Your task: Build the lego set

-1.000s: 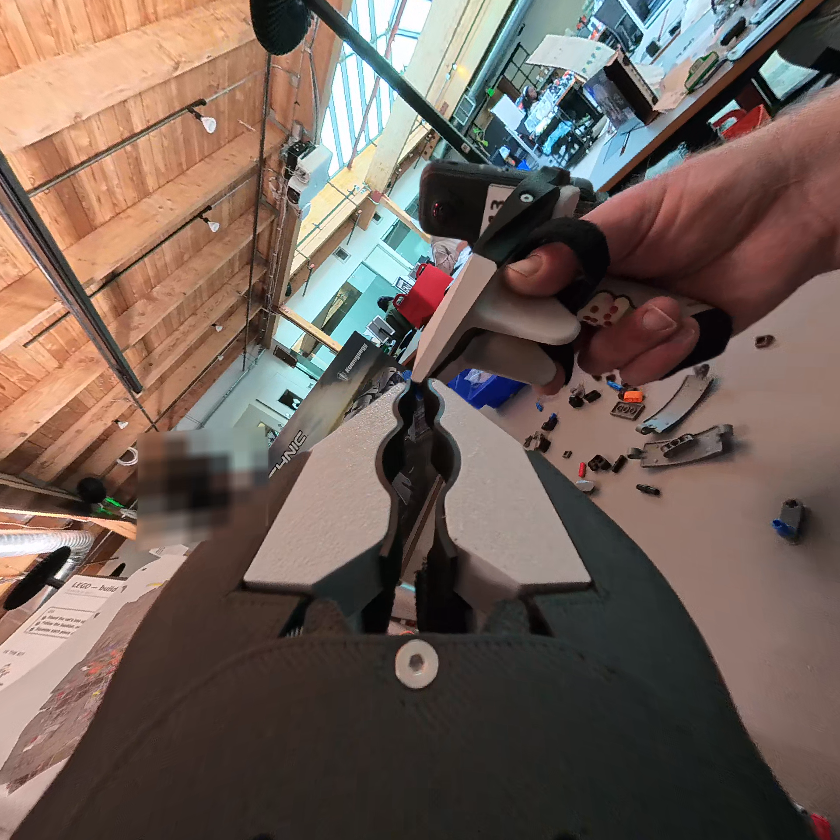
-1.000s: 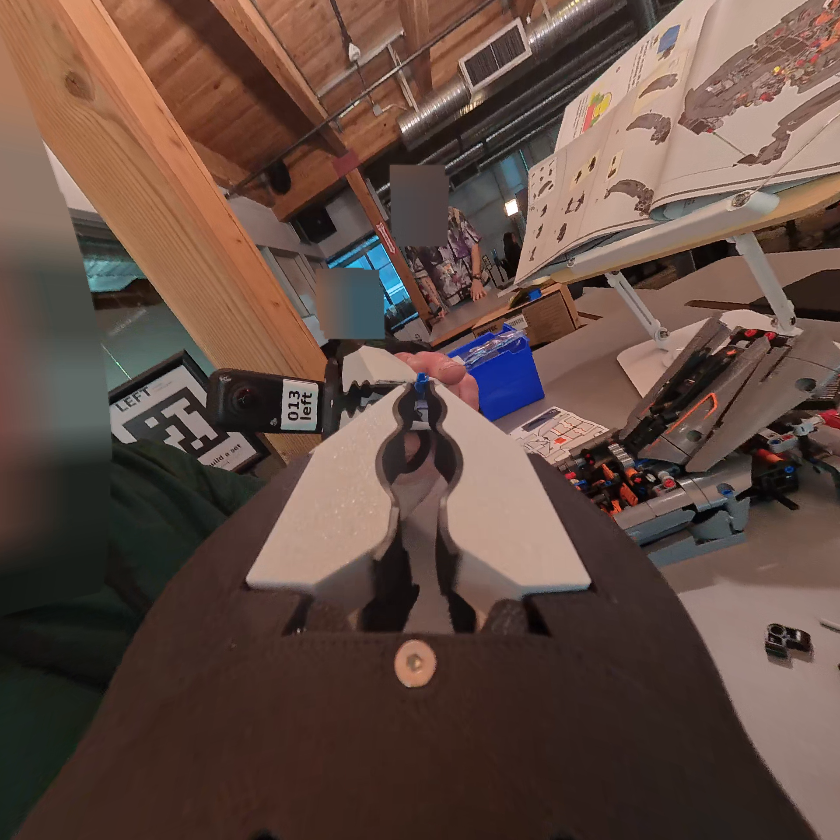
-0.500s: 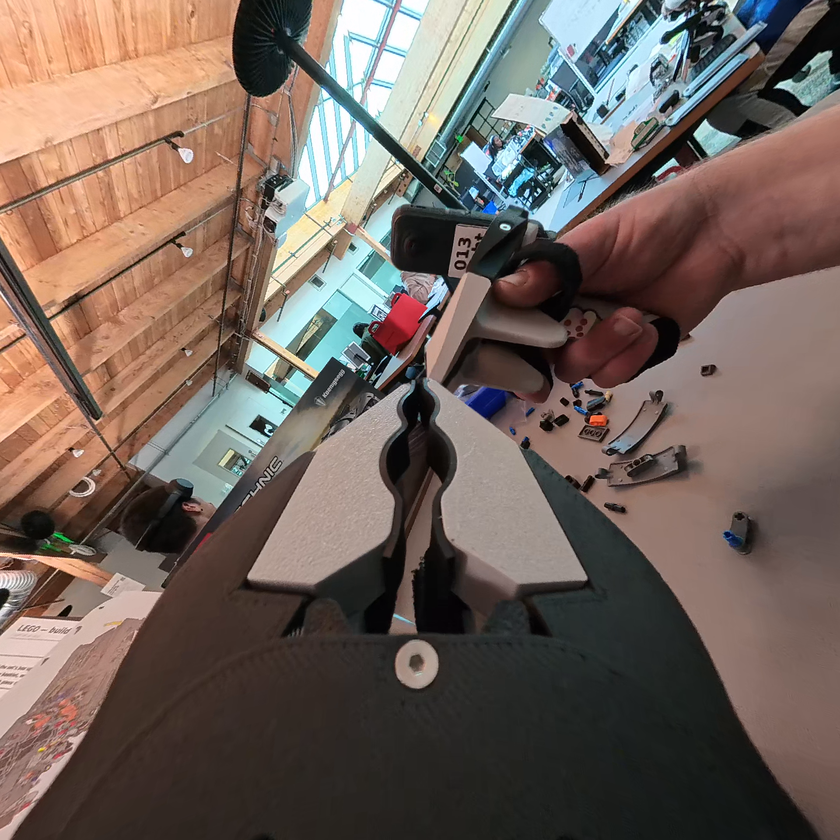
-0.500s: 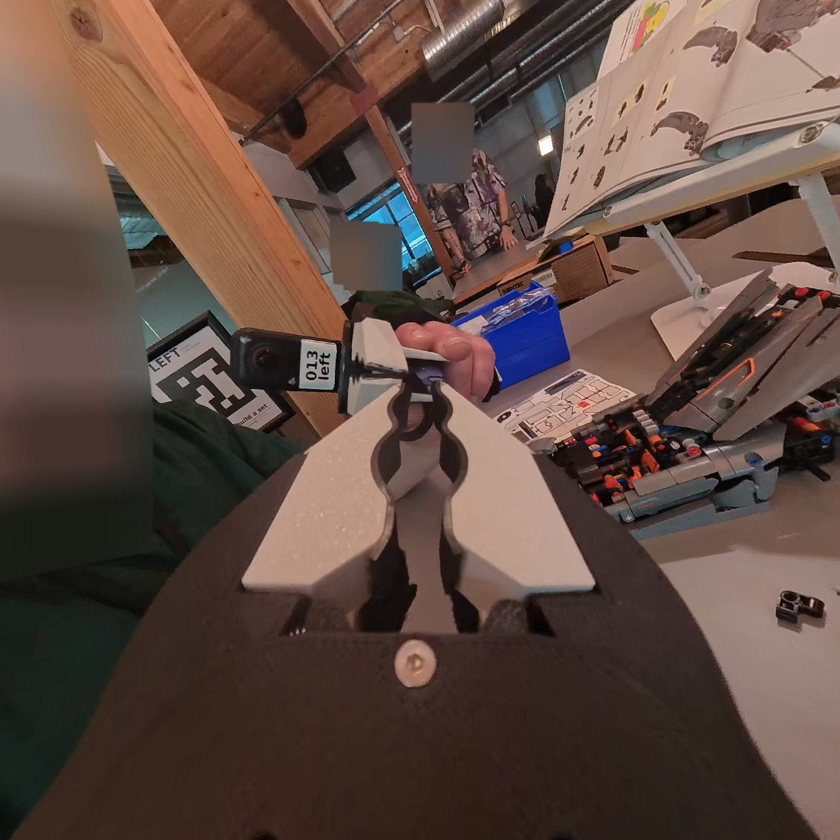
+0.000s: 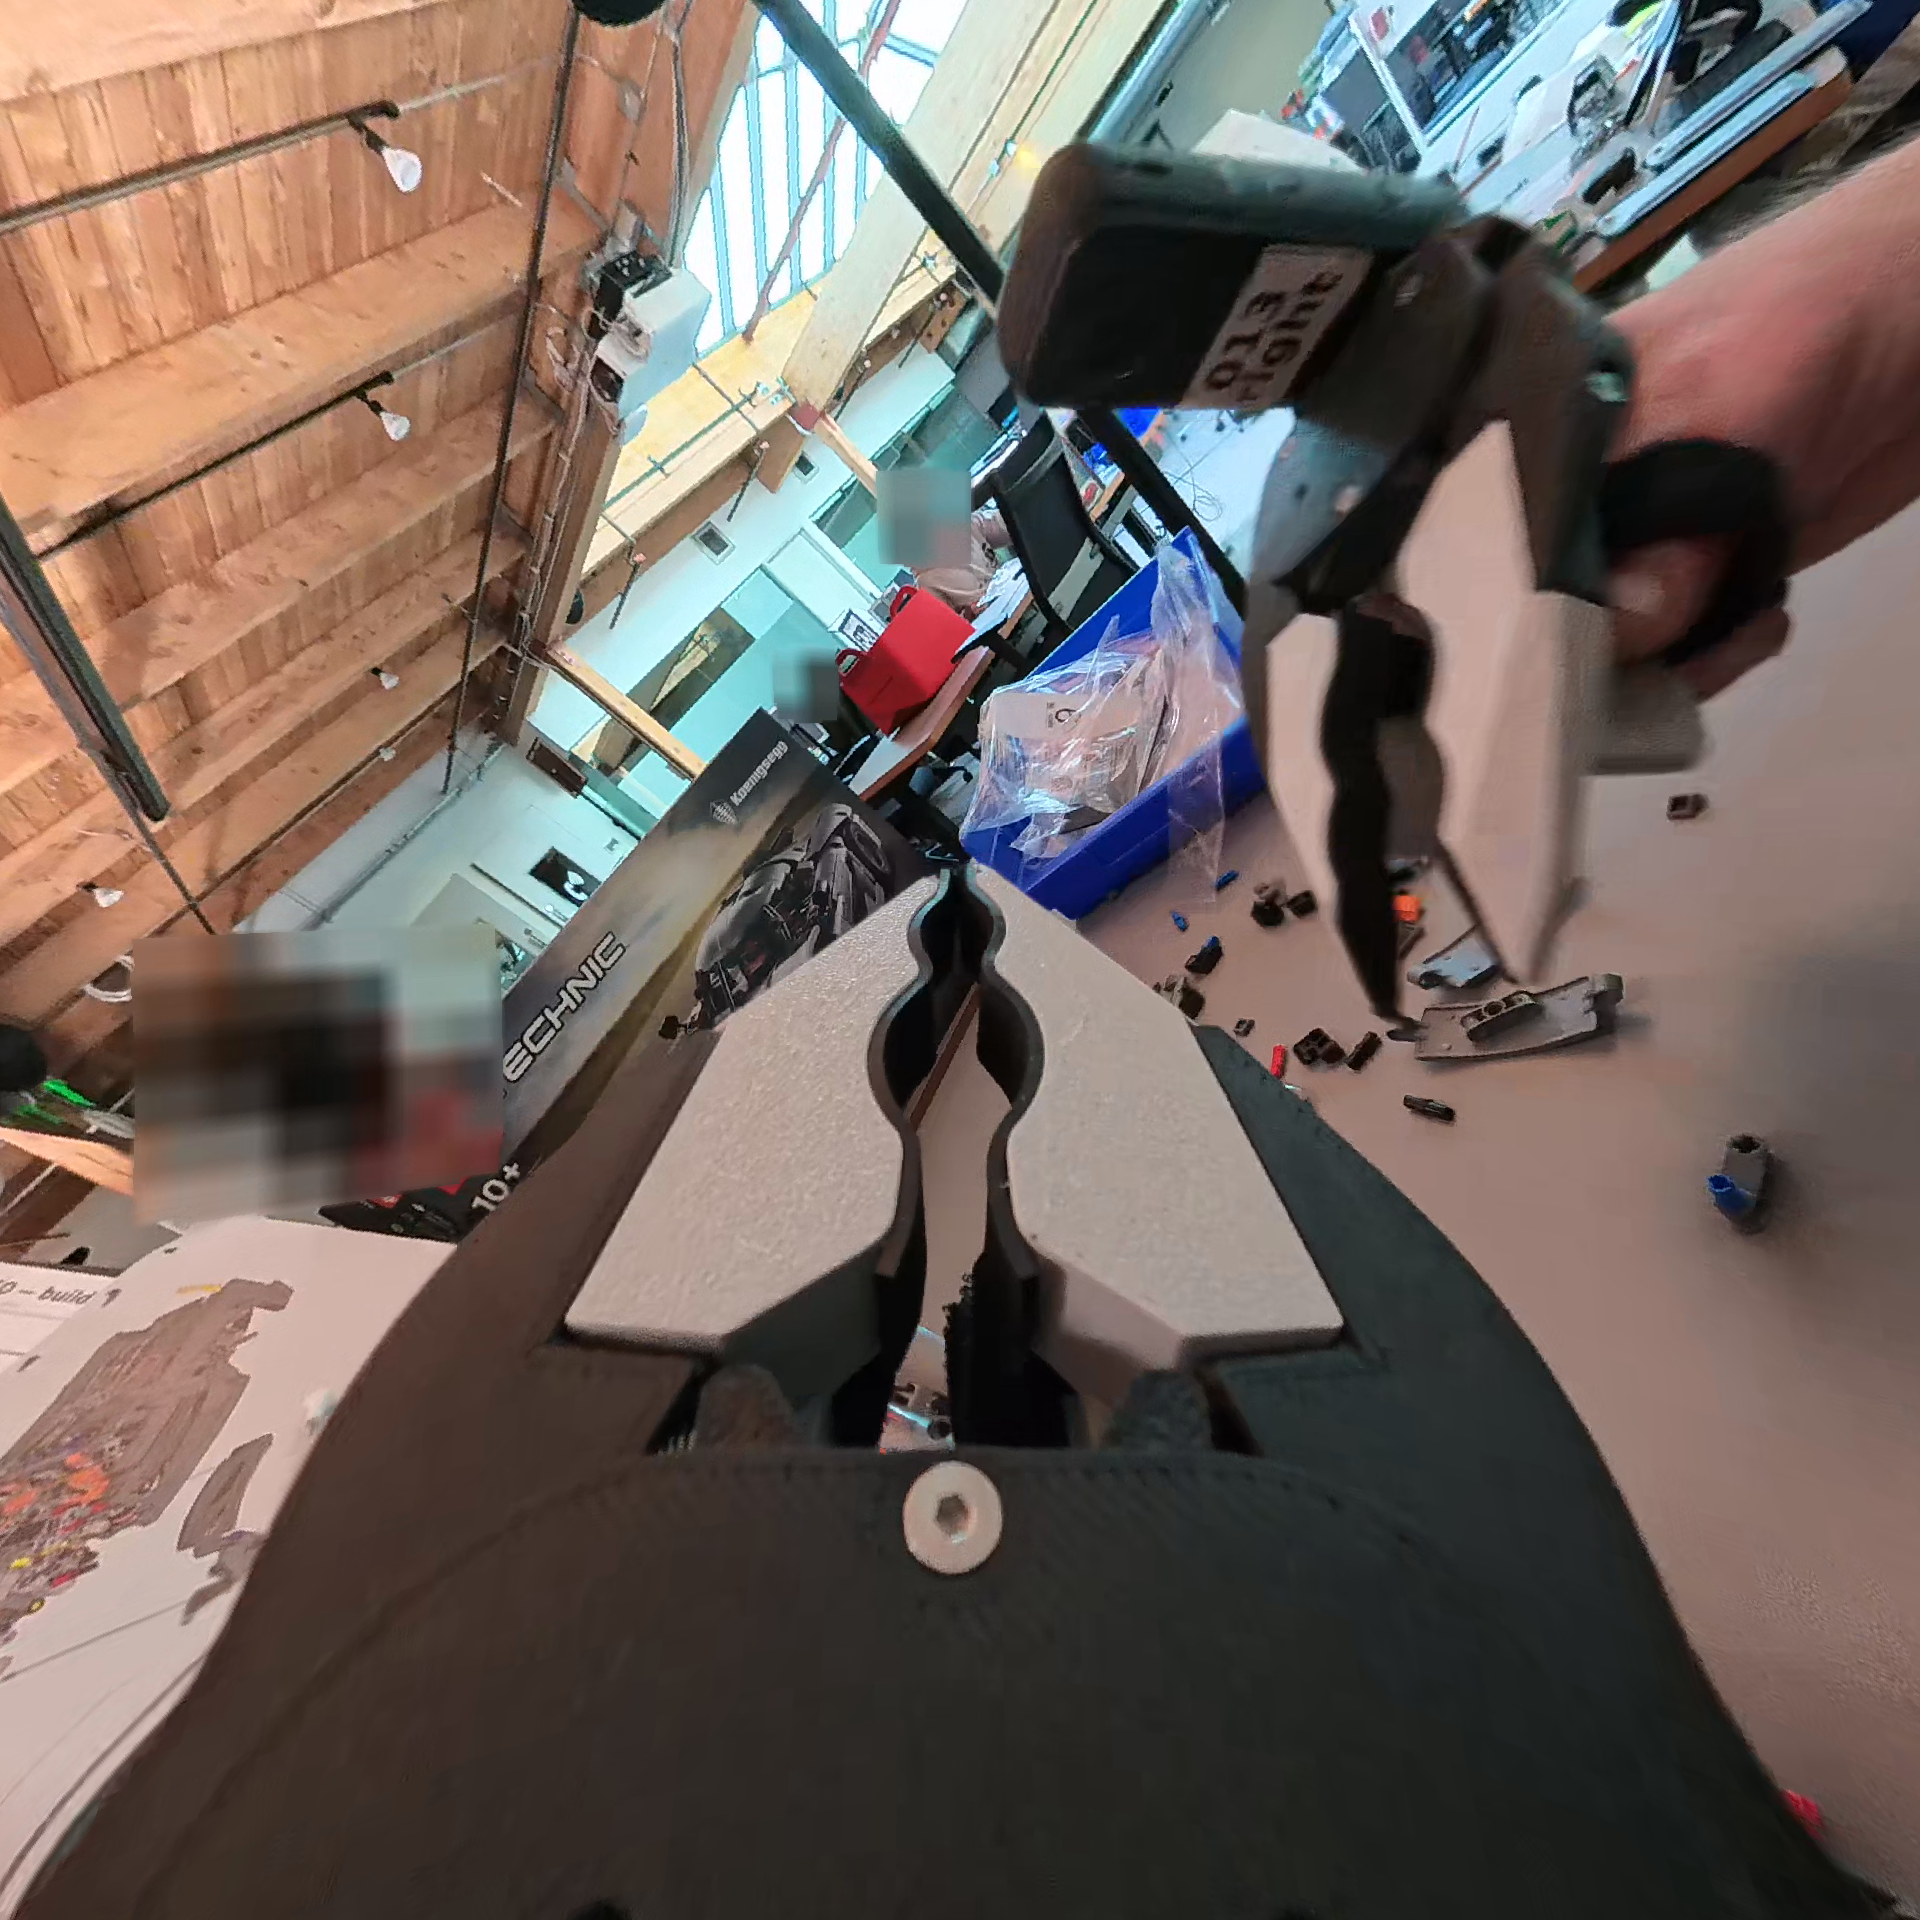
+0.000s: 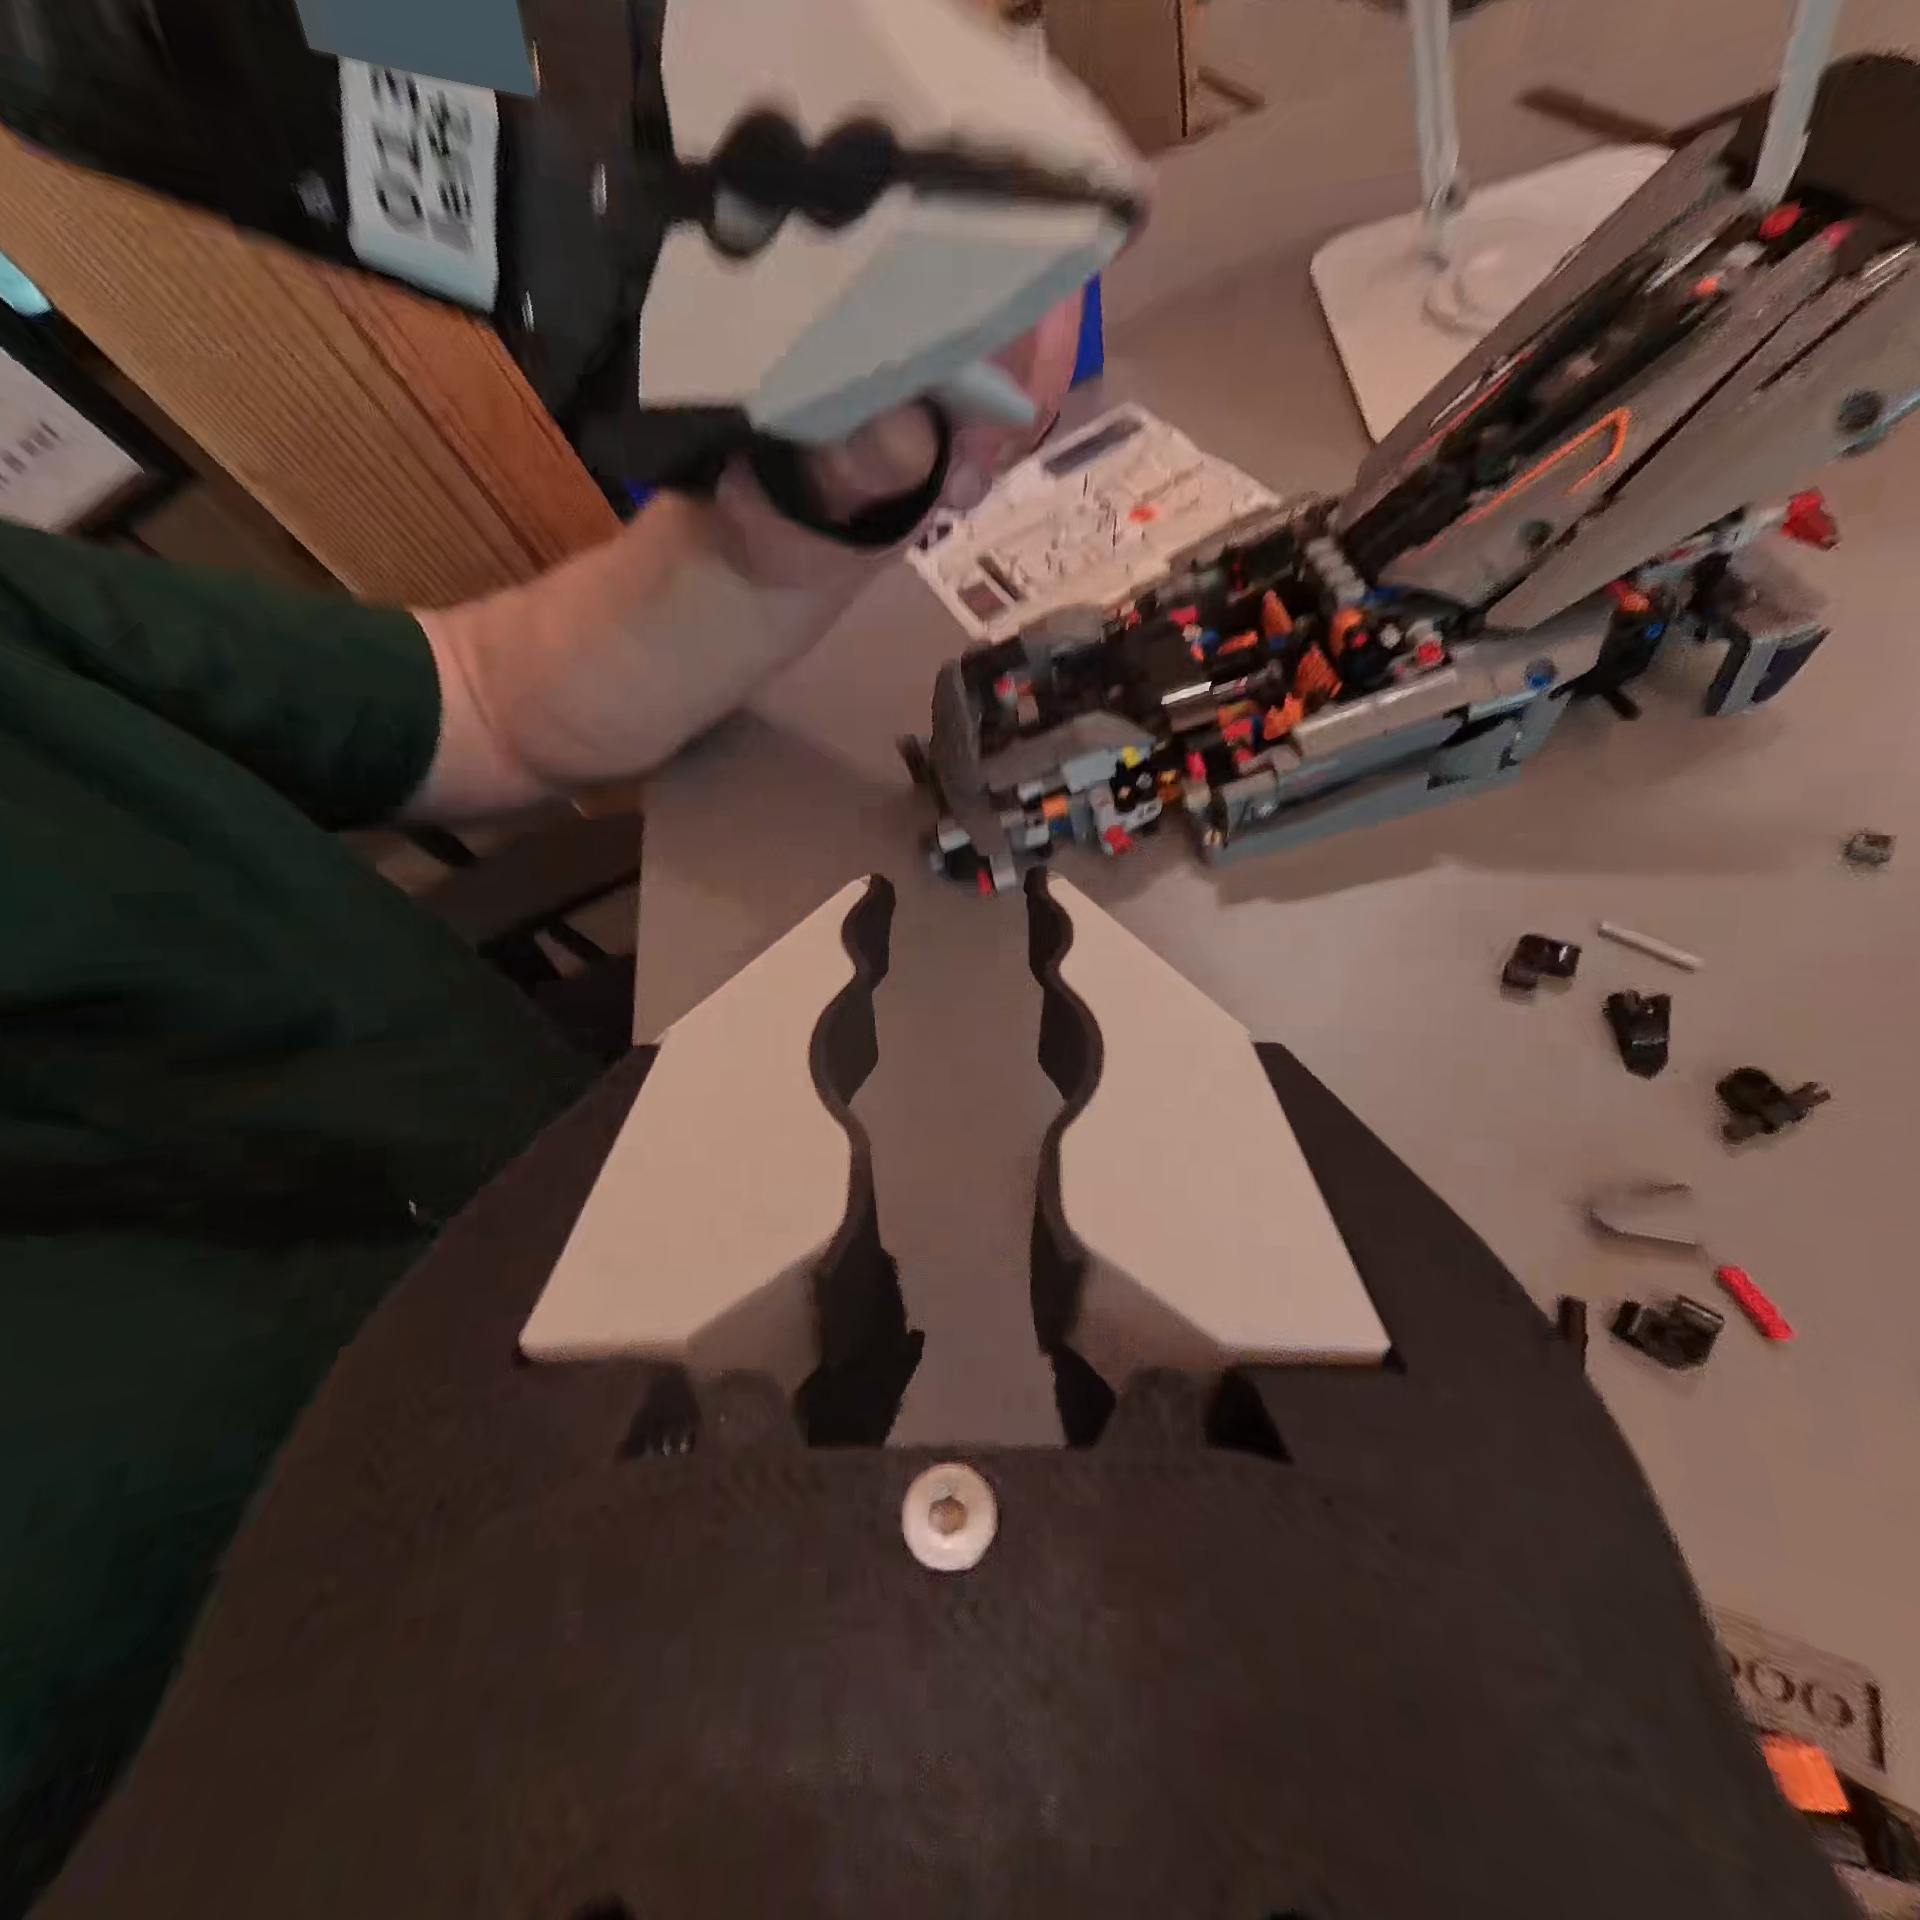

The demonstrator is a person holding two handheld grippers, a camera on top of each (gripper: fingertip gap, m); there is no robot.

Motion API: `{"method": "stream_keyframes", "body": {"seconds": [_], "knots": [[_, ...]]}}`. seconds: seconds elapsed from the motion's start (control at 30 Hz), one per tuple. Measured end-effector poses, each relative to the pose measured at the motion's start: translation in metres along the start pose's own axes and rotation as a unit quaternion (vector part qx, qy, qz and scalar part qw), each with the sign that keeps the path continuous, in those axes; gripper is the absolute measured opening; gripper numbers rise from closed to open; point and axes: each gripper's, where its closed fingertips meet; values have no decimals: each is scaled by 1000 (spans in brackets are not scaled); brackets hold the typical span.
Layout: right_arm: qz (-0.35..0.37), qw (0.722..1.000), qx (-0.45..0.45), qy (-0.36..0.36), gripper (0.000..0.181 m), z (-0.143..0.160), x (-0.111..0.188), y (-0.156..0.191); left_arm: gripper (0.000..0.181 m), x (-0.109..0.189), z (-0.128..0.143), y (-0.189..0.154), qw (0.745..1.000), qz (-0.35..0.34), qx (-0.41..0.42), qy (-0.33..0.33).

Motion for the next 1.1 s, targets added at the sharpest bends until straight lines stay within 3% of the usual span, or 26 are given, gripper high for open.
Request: {"method": "stream_keyframes", "body": {"seconds": [0.2, 0.37, 0.53, 0.67, 0.9, 1.1], "knots": [[-3, 994, 44, 99, 26, 39, -49, 38, 0, -2, 9, 8, 1000, -18, 5, 10], [-40, 984, 81, 153, 32, 74, -56, 83, 0, 0, 11, 13, 1000, -23, 13, 8], [-5, 993, 64, 97, 24, 92, -34, 84, 0, -3, 12, 6, 1000, -11, 15, 9], [-30, 997, 35, 55, 21, 99, -25, 87, 0, -7, 18, -1, 1000, -2, 9, 20], [-72, 997, -2, 40, 25, 95, -24, 87, 0, -4, 18, 7, 1000, -14, 8, 19], [-24, 999, 22, 34, 29, 94, -19, 83, 2, -1, 10, -2, 999, 7, 20, 33]]}}
Point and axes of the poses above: each gripper's, where its closed fingertips meet, x back along the fingers, z out of its underside, y = z × x across the jaws, and after that the axes turned 11 degrees about x, right-handed
